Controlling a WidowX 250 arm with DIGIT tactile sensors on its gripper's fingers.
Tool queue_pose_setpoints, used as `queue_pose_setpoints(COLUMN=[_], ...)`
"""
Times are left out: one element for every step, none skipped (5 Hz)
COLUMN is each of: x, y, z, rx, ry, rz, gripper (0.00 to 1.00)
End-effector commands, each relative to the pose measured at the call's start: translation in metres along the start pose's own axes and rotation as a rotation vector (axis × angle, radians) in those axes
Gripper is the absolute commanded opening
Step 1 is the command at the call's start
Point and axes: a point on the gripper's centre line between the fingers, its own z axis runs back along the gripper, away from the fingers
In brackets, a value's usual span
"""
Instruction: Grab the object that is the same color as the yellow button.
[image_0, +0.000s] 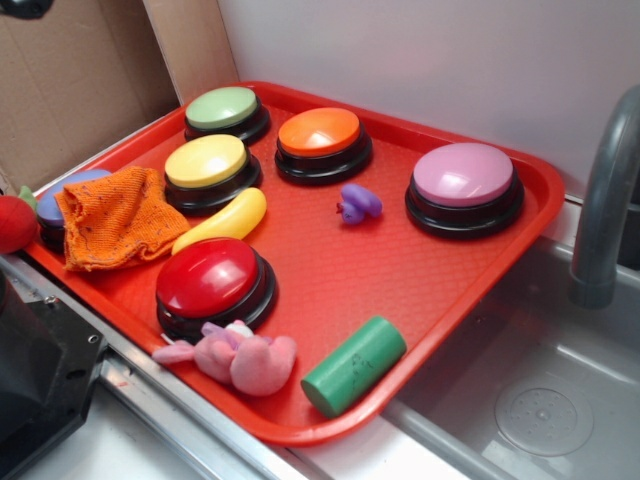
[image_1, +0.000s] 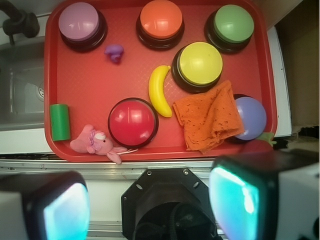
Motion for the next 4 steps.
queue_pose_setpoints(x=[0.0, 0.022, 0.042, 0.06], y=[0.0, 0.009, 0.013, 0.015], z=[0.0, -0.024, -0.052, -0.084], rx=[0.0, 0.058, 0.103, 0.122], ry=[0.0, -0.026, -0.07, -0.075], rz=[0.0, 0.01, 0.018, 0.044], gripper=[1.0, 1.0, 1.0, 1.0])
